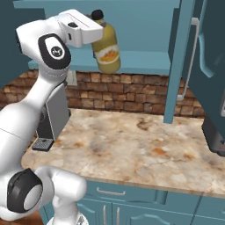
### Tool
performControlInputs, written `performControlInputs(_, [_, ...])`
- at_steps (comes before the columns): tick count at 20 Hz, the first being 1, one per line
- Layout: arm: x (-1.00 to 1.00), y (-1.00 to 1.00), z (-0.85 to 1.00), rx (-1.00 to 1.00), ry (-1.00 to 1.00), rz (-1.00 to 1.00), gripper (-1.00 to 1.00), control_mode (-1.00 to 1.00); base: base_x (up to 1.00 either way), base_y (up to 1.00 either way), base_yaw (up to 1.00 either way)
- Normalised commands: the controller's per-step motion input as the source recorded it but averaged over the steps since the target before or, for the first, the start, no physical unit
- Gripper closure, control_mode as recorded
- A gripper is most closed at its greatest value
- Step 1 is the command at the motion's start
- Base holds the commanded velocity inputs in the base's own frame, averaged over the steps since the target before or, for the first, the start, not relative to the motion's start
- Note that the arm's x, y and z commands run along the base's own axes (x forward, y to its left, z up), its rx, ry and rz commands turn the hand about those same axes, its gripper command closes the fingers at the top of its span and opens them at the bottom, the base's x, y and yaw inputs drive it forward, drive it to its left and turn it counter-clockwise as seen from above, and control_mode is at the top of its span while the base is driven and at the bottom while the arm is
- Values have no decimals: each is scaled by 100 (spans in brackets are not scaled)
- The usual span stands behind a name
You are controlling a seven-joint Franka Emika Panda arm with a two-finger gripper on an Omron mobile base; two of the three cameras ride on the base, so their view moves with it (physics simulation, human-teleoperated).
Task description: Sort all alcoholic drinks to one cabinet, and non-alcoholic drinks to the other.
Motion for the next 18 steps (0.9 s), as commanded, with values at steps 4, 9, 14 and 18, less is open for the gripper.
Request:
performControlInputs(4, [38, 0, 0, 0, 0, 2, 100, -100, 0, 0, 0])
performControlInputs(9, [34, 0, 0, 0, 0, 3, 100, -100, 0, 0, 0])
performControlInputs(14, [31, 0, 0, 0, 0, 3, 100, -100, 0, 0, 0])
performControlInputs(18, [25, 0, 0, 0, -1, 4, 100, -100, 0, 0, 0])
